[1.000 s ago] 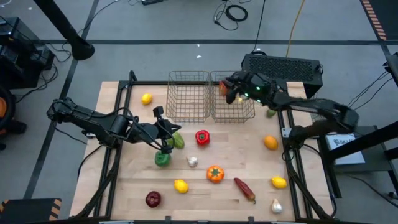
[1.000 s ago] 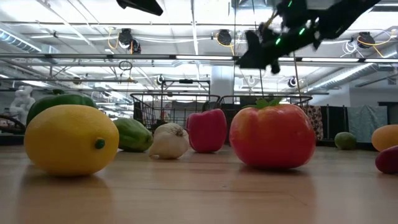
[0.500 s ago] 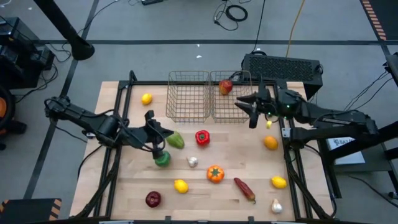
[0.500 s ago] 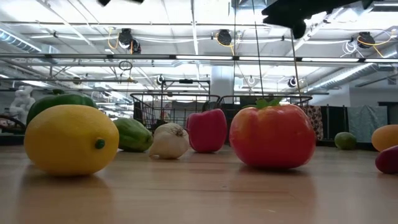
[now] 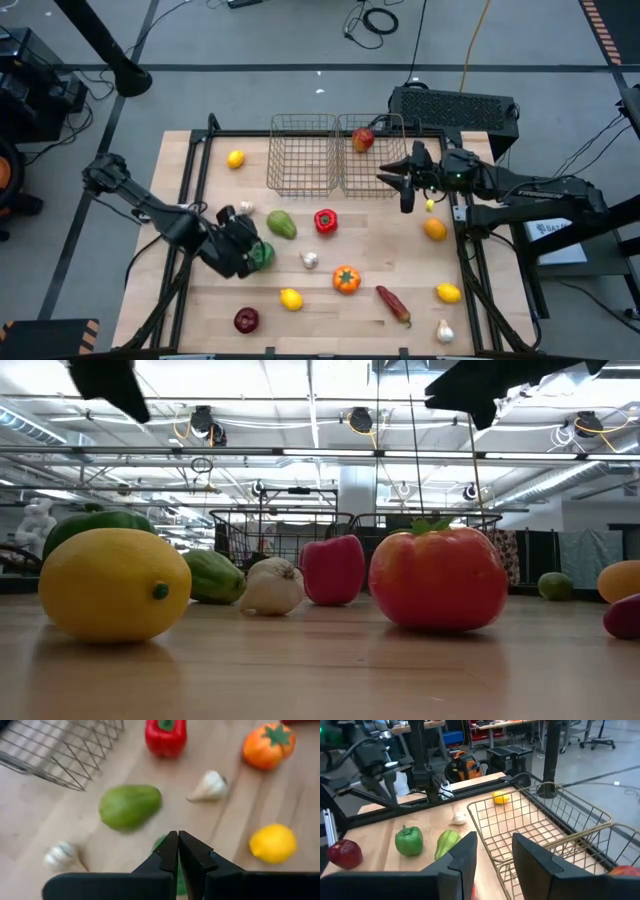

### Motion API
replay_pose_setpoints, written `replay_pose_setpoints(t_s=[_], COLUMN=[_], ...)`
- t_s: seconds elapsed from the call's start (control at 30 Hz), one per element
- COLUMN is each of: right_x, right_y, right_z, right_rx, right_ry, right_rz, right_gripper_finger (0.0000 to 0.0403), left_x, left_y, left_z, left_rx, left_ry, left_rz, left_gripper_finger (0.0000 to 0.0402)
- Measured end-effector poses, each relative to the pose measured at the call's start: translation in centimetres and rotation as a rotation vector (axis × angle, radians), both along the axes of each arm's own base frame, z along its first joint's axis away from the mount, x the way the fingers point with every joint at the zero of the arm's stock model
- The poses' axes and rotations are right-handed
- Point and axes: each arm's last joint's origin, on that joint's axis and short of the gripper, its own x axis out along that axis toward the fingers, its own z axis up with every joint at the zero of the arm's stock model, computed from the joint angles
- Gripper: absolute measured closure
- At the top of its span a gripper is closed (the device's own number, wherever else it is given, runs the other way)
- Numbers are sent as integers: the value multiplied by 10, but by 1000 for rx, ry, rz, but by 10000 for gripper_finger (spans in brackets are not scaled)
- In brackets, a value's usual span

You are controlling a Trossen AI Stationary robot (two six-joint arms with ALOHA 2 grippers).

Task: Sort produce into baskets
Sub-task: Put the green bell pepper into the left mesh basket

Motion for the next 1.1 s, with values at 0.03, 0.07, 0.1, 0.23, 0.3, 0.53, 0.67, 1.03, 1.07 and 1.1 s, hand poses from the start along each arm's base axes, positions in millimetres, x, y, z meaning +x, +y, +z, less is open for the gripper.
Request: replay_pose_setpoints(t_s=[0.03, 0.07, 0.1, 0.23, 0.3, 0.53, 0.67, 1.03, 1.07, 1.1], right_x=[0, 0, 0, 1, 1, 3, 3, 3, 3, 3], right_y=[0, 0, 0, 4, 6, 11, 11, 11, 11, 11], right_z=[0, 0, 0, 0, 1, 7, 8, 9, 9, 10], right_rx=[11, 25, 42, 100, 113, 90, 59, 26, 26, 26], right_ry=[-4, -10, -16, -31, -36, -100, -100, -104, -107, -110], right_rz=[-3, -6, -9, -3, 7, 41, 49, 55, 55, 55], right_gripper_finger=[287, 287, 287, 287, 287, 287, 287, 287, 287, 287], left_x=[0, 1, 2, 5, 8, 10, 10, 9, 7, 5], left_y=[-4, -7, -9, -16, -20, -31, -32, -28, -27, -25], left_z=[-3, -7, -11, -22, -28, -42, -47, -61, -65, -68], left_rx=[5, 12, 13, -29, -43, 4, 56, 101, 93, 88], left_ry=[16, 39, 64, 166, 201, 232, 264, 290, 306, 317], left_rz=[-6, -16, -26, -57, -71, -57, -87, -72, -61, -44], left_gripper_finger=[379, 379, 379, 376, 365, 283, 257, 254, 254, 255])
